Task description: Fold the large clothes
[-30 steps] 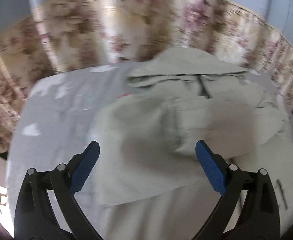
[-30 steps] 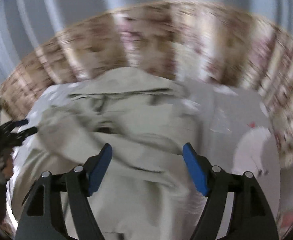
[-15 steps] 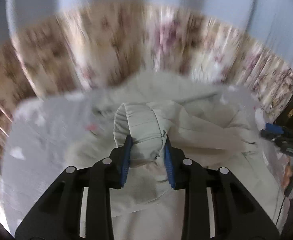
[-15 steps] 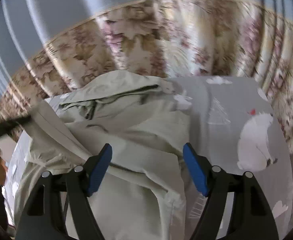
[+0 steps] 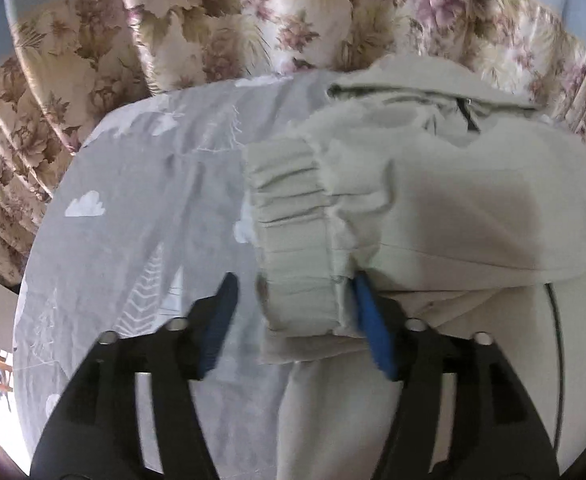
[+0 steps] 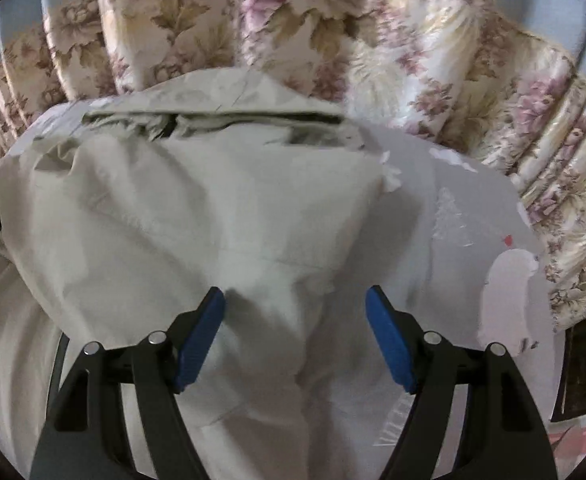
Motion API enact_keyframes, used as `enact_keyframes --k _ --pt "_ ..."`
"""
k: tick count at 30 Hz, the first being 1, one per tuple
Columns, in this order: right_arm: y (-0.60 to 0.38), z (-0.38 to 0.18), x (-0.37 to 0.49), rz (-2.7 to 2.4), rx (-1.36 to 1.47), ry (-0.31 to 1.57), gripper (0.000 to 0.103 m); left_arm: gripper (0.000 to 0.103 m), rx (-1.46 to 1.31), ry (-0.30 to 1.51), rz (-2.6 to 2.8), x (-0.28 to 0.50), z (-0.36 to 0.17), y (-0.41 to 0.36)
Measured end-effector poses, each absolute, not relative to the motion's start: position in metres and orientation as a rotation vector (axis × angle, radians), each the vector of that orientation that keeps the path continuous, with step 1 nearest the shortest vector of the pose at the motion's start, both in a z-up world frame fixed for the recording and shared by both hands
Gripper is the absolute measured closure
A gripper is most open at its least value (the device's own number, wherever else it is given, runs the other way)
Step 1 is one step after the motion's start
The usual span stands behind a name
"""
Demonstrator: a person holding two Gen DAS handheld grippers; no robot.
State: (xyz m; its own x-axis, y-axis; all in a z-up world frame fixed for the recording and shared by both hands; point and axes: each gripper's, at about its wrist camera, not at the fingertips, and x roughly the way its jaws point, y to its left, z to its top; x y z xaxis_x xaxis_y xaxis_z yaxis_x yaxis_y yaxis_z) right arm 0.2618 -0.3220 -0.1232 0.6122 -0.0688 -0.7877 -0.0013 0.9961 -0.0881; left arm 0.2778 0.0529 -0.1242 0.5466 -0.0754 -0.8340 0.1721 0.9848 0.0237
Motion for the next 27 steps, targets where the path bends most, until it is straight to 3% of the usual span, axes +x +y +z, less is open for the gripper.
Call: enact_keyframes --k 2,5,9,10,11,16,19,22,27 --pt "-0.329 -0.112 0.258 -0.038 -0.061 0.884 0.029 0.025 0.093 0.953 -0.15 0.274 -0.108 0.064" --pt "-0.338 -0.101 0.257 -0.033 -0.026 0.859 0.029 0.02 0.108 0.881 -0.109 0.272 -0.082 0.071" --pt "-0.335 -0.104 0.271 0.021 0.048 0.858 0.031 0.019 0.104 0.885 -0.131 0.29 -0.073 0.057" --pt "-0.331 -0.106 0.274 0.039 0.065 0.861 0.034 0.019 0.135 0.893 -0.116 0.299 -0.079 0.045" --pt "-0.324 -0.112 0.279 0.067 0.083 0.875 0.043 0.019 0.158 0.9 -0.102 0.305 -0.084 0.039" --pt "-0.306 -0.139 0.301 0.039 -0.006 0.943 0.057 0.021 0.222 0.993 -0.064 0.338 -0.128 0.028" --pt "-0.311 -0.155 0.314 0.002 -0.073 0.985 0.058 0.017 0.206 1.009 -0.08 0.341 -0.139 0.029" --pt "-0.318 -0.157 0.323 -0.005 -0.064 0.983 0.058 0.003 0.245 1.002 -0.047 0.346 -0.148 0.026" --pt "-0.319 -0.156 0.328 -0.03 -0.07 0.99 0.058 0.003 0.246 1.005 -0.04 0.344 -0.145 0.026"
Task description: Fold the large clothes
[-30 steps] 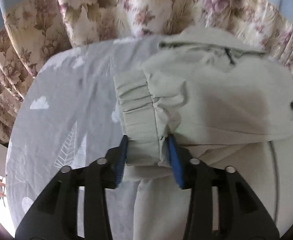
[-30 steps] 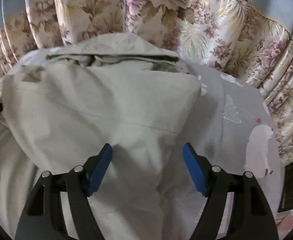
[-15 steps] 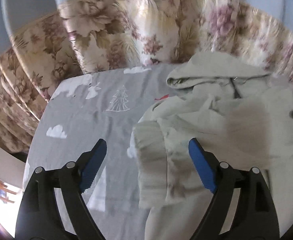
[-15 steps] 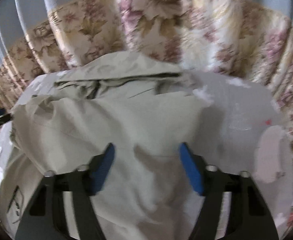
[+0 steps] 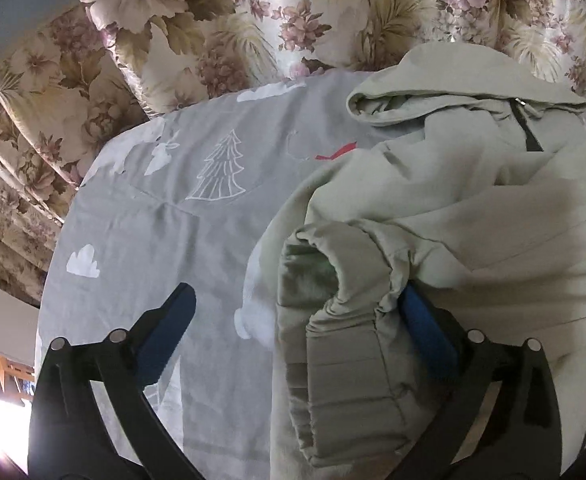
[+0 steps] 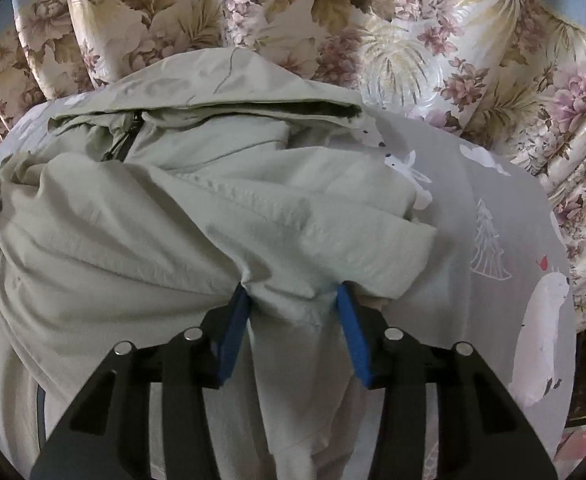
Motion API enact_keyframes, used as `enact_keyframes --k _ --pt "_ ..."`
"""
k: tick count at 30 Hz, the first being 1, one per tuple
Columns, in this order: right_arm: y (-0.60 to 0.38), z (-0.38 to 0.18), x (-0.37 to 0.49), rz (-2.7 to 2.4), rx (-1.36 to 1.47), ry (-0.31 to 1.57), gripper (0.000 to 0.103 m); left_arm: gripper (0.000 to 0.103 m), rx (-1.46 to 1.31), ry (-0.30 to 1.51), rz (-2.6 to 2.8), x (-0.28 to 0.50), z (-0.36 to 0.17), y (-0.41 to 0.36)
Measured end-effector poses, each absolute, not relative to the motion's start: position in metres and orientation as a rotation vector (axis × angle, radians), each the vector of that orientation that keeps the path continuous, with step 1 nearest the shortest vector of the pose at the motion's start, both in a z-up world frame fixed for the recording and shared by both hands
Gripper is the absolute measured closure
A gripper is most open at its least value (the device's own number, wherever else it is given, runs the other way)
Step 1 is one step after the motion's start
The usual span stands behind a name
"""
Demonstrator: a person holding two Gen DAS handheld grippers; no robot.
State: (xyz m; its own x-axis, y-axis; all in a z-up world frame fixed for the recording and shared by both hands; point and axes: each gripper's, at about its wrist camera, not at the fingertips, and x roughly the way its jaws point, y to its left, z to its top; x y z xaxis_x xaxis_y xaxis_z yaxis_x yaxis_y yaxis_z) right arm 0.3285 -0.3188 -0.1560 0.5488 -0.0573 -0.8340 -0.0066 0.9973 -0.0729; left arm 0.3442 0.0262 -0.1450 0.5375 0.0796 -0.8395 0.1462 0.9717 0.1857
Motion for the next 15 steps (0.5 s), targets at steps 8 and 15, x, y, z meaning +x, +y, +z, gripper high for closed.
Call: enact_keyframes --k 8,15 --pt "-0.316 -0.128 0.277 0.081 0.009 0.915 0.051 0.003 0.211 0.942 -0.062 0.287 -0.107 0.026" --pt "-0.323 -0.075 0.232 0.153 0.111 0.778 0.02 0.003 0.185 0.894 -0.076 0.247 -0.085 0.032"
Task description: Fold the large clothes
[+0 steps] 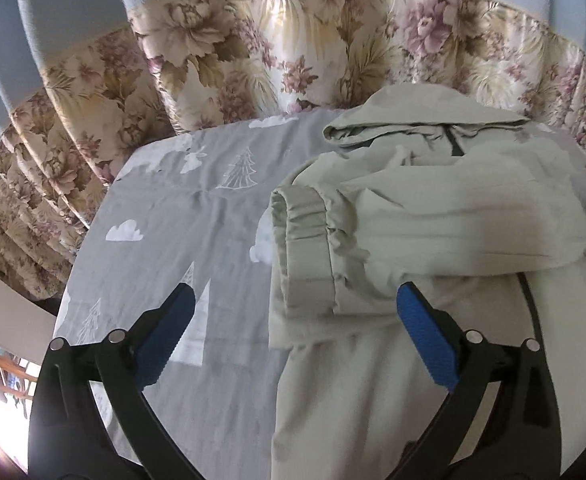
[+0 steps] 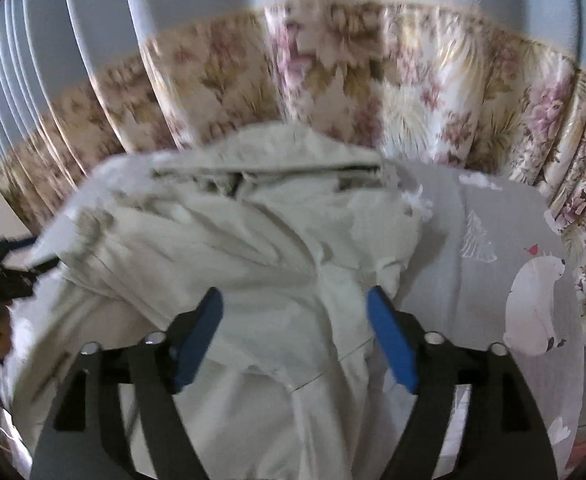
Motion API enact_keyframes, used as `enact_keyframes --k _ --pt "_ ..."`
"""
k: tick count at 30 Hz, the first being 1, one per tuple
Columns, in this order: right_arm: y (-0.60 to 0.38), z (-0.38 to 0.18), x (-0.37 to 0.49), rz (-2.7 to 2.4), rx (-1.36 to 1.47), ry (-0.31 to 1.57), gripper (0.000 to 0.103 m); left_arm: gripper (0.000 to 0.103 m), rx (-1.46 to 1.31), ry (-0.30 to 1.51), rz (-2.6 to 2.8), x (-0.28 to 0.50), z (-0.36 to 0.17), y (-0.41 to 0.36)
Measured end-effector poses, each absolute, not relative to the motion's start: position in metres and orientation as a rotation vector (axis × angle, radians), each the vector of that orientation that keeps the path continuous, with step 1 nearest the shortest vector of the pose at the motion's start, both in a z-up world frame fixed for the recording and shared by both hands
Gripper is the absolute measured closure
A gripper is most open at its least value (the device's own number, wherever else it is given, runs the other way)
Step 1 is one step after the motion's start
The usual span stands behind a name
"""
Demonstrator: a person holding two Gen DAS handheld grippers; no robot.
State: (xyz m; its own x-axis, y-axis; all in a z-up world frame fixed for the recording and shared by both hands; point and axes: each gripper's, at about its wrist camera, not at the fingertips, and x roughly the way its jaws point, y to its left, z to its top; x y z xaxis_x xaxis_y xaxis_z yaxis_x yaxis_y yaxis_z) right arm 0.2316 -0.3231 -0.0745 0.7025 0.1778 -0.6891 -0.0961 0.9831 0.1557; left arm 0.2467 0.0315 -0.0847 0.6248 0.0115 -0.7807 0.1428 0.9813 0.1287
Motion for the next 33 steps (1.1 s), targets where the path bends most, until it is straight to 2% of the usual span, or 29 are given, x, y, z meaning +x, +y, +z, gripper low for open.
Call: enact_keyframes --k 4,12,18,22,27,33 --pt "-0.334 -0.052 0.222 0.109 0.131 0.737 0.019 0.003 0.176 0.883 -0.069 0.24 -0.077 0.035" --pt "-0.354 -0.039 0.215 -0.003 0.059 0.712 0.019 0.003 0.15 0.881 -0.07 0.243 -0.07 0.037" --pt "-0.385 -0.043 0.22 -0.015 0.097 0.768 0.019 0.003 0.128 0.812 -0.073 0.245 -0.057 0.031" --pt "-0.408 -0.03 0.211 -0.042 0.138 0.738 0.019 0.003 0.115 0.807 -0.088 0.249 -0.049 0.025" --pt "-0.422 0.008 0.212 -0.173 -0.047 0.696 0.02 0.003 0.031 0.844 -0.15 0.266 -0.043 0.024" --pt "-0.443 0.061 0.27 -0.223 -0.223 0.675 0.02 0.003 0.026 0.864 -0.134 0.307 -0.036 0.017"
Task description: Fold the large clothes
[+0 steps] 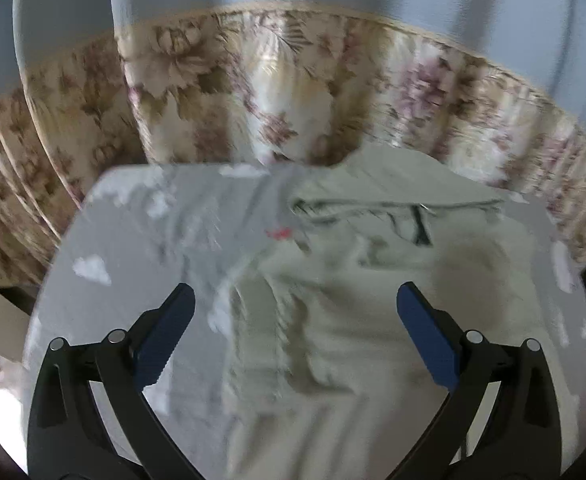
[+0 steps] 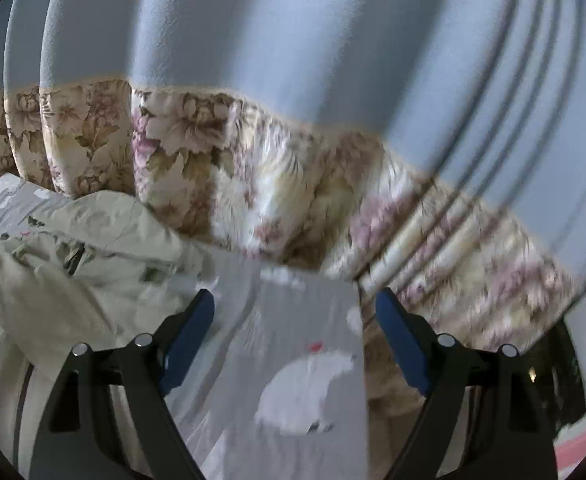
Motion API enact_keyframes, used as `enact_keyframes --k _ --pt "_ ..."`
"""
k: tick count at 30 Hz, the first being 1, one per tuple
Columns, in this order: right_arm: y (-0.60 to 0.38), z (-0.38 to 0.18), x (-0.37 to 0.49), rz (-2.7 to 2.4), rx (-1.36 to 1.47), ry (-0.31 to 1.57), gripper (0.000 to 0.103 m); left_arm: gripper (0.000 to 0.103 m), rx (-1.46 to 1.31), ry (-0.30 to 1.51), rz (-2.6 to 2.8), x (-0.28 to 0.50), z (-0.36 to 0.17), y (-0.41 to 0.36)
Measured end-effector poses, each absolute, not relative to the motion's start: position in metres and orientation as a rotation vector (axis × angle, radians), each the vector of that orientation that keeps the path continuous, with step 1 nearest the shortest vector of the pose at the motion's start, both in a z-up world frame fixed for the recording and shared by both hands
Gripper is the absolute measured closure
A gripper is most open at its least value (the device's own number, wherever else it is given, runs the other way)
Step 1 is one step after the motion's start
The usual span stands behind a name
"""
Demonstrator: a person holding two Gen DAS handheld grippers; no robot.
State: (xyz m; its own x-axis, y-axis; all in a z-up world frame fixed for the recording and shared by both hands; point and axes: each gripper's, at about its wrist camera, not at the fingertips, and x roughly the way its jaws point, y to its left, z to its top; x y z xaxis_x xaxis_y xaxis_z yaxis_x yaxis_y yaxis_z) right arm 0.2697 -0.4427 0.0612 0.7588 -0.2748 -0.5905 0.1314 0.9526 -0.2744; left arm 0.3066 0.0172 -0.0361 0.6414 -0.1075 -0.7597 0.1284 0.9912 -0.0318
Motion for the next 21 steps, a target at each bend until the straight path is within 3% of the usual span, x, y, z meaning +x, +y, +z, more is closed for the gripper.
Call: enact_keyframes --k 3,12,14,21 --pt "-0.444 0.056 0.306 -0.17 -0.217 0.71 0.02 0.003 0.085 0.873 -0.106 0.332 -0.04 0.016" --pt "-0.402 -0.03 0.366 0.051 -0.066 0.801 0.02 0.005 0.201 0.901 -0.144 0.407 -0.068 0.004" --pt "-0.389 -0.044 0.379 0.069 -0.081 0.835 0.02 0.013 0.207 0.929 -0.169 0.422 -0.077 -0.001" --pt "-0.374 -0.072 0.41 0.105 -0.107 0.901 0.021 0.02 0.172 1.025 -0.27 0.459 -0.108 -0.011"
